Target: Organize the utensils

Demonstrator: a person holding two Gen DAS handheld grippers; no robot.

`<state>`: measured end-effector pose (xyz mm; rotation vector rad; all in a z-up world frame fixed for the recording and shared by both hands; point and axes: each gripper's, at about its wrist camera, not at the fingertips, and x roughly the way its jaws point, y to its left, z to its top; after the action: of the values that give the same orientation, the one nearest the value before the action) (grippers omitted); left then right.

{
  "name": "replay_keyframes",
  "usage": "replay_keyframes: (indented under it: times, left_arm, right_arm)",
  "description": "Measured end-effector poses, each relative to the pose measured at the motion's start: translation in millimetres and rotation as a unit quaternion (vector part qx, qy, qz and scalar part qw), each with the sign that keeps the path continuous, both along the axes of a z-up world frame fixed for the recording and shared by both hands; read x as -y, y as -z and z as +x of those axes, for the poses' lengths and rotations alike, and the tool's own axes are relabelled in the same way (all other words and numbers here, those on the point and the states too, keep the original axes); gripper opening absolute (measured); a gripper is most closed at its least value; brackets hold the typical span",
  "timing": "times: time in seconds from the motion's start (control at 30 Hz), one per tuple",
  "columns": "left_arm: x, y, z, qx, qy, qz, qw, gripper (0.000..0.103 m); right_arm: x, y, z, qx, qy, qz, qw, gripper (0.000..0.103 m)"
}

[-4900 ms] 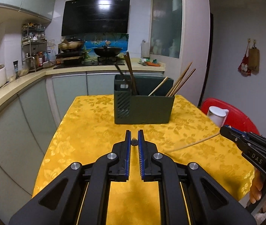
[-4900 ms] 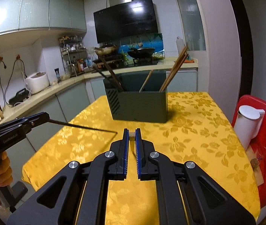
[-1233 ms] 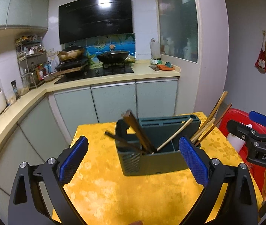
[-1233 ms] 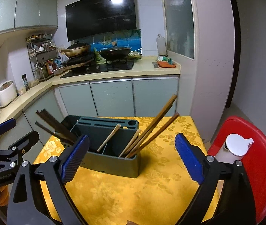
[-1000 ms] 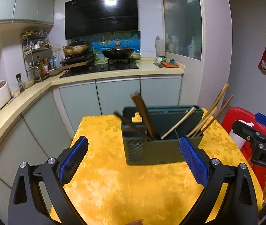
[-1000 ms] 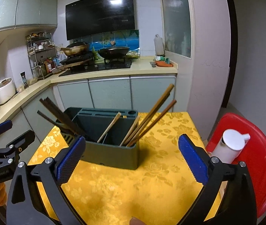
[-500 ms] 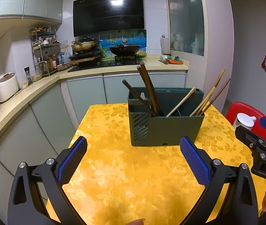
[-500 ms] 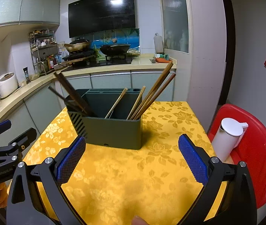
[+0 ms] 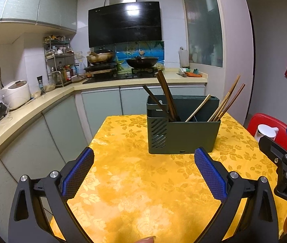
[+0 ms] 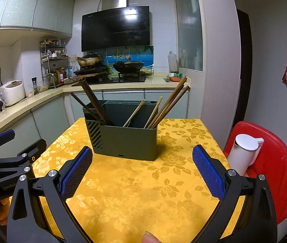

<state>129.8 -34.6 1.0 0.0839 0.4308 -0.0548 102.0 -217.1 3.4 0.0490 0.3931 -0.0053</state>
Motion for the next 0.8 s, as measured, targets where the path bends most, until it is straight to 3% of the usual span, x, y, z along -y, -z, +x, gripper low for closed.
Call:
replay_keyframes:
  times: [0.23,0.8]
  left_arm:
    - [-5.6,-4.2,-18.9,0.015,-0.007,-0.010,0.9998,0.096]
    - [-4.6,4.5,-29.7,0.008,-0.014,-0.012,0.9998,0.096]
  right_arm:
    - [-4.6,-1.5,-13.8,0.012,0.000,0.004,1.000,0.096]
    - [-8.5,-0.4,-28.1,0.019,-0.009,0.010,1.000,0.096]
